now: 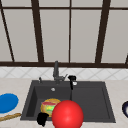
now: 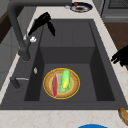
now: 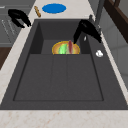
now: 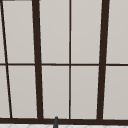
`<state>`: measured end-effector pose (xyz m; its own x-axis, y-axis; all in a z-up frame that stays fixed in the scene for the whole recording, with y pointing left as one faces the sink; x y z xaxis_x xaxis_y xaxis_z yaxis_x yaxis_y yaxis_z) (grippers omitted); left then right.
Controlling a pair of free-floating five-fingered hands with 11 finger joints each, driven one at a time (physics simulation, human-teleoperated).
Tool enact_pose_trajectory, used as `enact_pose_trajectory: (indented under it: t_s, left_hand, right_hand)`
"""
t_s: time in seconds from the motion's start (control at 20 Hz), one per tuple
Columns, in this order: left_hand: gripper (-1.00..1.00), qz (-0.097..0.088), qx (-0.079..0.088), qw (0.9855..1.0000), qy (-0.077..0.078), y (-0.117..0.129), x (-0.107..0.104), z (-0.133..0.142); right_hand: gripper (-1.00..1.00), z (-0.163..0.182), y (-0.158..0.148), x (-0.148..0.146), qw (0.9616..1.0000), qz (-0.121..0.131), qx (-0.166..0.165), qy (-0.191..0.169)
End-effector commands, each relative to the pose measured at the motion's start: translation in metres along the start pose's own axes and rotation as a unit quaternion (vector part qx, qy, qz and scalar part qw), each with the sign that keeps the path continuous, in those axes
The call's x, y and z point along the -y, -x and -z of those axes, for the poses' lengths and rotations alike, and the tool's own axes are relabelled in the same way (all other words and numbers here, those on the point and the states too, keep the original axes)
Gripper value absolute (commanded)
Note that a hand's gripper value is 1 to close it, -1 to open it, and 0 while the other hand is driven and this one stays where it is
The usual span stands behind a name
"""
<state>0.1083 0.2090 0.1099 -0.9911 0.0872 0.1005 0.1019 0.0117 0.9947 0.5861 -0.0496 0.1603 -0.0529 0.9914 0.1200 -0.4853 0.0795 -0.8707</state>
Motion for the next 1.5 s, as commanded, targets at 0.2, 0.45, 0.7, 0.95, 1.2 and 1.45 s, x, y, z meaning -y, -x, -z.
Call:
enact_pose_trajectory:
  t_s: [0.2, 0.45, 0.7, 0.95, 1.2, 1.45]
  left_hand:
    - [0.0, 0.0, 0.0, 1.0, 0.0, 0.0, 0.0, 0.0]
    - [0.0, 0.0, 0.0, 1.0, 0.0, 0.0, 0.0, 0.0]
    - [0.0, 0.0, 0.0, 1.0, 0.0, 0.0, 0.0, 0.0]
    - [0.0, 0.0, 0.0, 1.0, 0.0, 0.0, 0.0, 0.0]
    - [0.0, 0.0, 0.0, 1.0, 0.0, 0.0, 0.0, 0.0]
    - [0.0, 0.0, 0.0, 1.0, 0.0, 0.0, 0.0, 0.0]
  right_hand:
    - [-1.0, -0.039, -0.036, -0.037, 0.9993, 0.005, 0.003, 0.038]
    - [-1.0, -0.059, -0.062, -0.07, 0.999, -0.005, -0.001, 0.043]
    - [-1.0, -0.072, -0.095, -0.098, 0.9997, -0.003, -0.005, 0.025]
    - [-1.0, -0.067, -0.126, -0.113, 0.9994, 0.002, -0.007, -0.033]
    - [-1.0, -0.067, -0.159, -0.118, 0.9936, 0.005, -0.01, -0.112]
    - [-1.0, -0.075, -0.186, -0.143, 0.9875, 0.008, -0.009, -0.157]
